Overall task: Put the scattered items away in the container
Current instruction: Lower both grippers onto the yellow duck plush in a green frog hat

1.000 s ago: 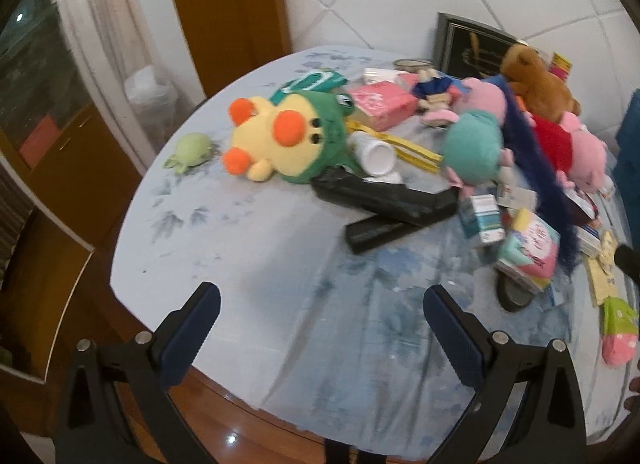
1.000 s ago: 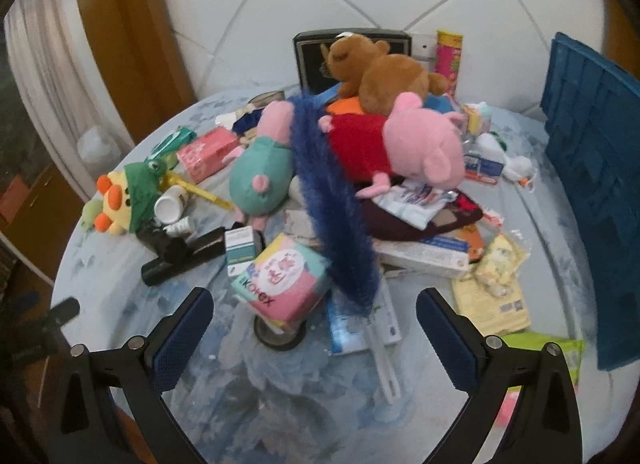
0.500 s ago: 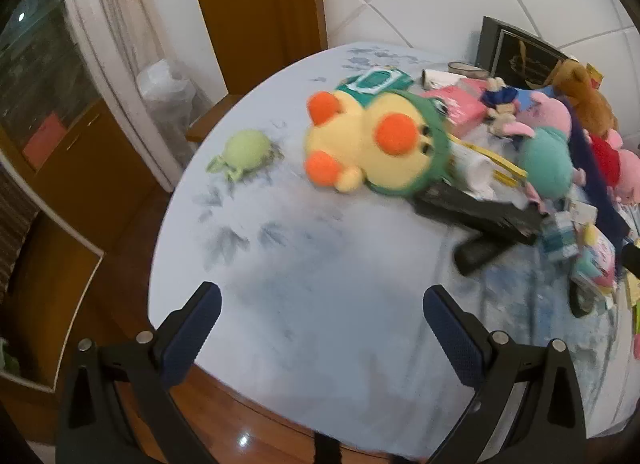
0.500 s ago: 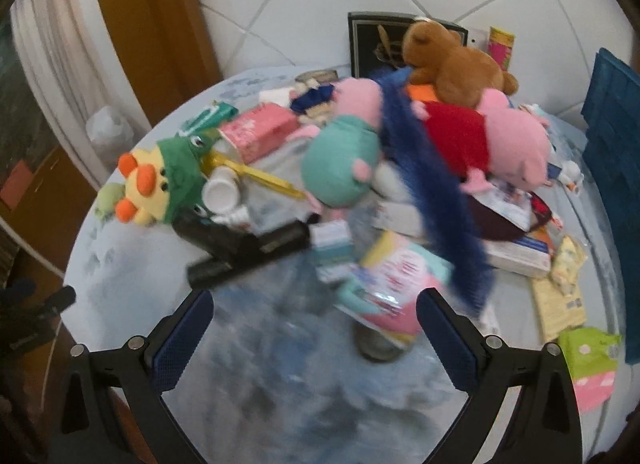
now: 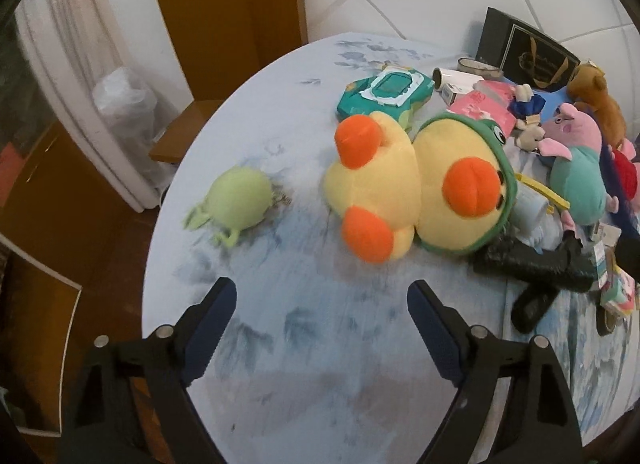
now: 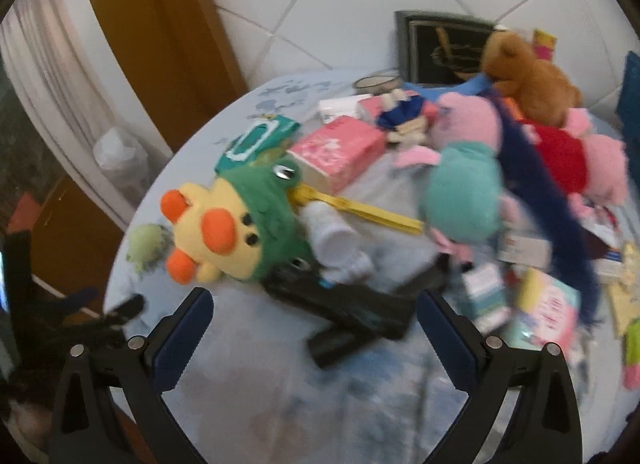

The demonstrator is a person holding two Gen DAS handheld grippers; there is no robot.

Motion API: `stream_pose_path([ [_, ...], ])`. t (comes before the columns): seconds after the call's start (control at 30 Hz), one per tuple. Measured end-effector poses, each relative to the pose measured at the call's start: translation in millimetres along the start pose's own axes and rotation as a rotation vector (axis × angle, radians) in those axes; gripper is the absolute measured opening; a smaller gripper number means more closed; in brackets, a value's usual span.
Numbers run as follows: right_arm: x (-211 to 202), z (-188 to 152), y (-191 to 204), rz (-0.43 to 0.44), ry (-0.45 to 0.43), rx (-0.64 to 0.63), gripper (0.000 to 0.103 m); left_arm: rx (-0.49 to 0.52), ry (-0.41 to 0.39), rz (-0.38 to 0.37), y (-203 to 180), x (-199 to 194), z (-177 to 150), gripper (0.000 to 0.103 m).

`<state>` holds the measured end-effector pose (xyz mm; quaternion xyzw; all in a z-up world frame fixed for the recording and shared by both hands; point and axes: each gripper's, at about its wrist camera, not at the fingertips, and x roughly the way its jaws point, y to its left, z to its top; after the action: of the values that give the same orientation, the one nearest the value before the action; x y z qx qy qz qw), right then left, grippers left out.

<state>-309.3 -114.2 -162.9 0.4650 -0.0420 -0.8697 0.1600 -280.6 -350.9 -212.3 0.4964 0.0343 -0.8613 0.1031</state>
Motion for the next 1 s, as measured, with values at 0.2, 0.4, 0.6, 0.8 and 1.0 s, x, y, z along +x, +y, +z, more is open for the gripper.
stream_pose_path([
  [0.2,43.6,26.2,23.8,0.049,0.039,-0.049,0.098,0.027,0.019,-0.023,-8.3,34.2,19.4,0.088],
  [0.4,78.7,37.8,36.6,0.069,0.091,-0.05,0.071,0.071,0.052,-0.064,-11.0,64.0,32.4,0.083],
  [0.6,104.3,44.4,49.1,0.079,0.113,-0.032,0.091,0.101,0.08,-0.104,-11.3,84.3,43.4,0.083],
  [0.8,132.5,41.5,45.3,0.062,0.172,-0.012,0.091,0.118,0.077,-0.139,-12.9,92.2,51.3,0.083],
  [1.0,142.2,47.2,35.6,0.093,0.17,0.024,0.091,0.138,0.065,-0.154,-14.8,96.4,58.5,0.083],
])
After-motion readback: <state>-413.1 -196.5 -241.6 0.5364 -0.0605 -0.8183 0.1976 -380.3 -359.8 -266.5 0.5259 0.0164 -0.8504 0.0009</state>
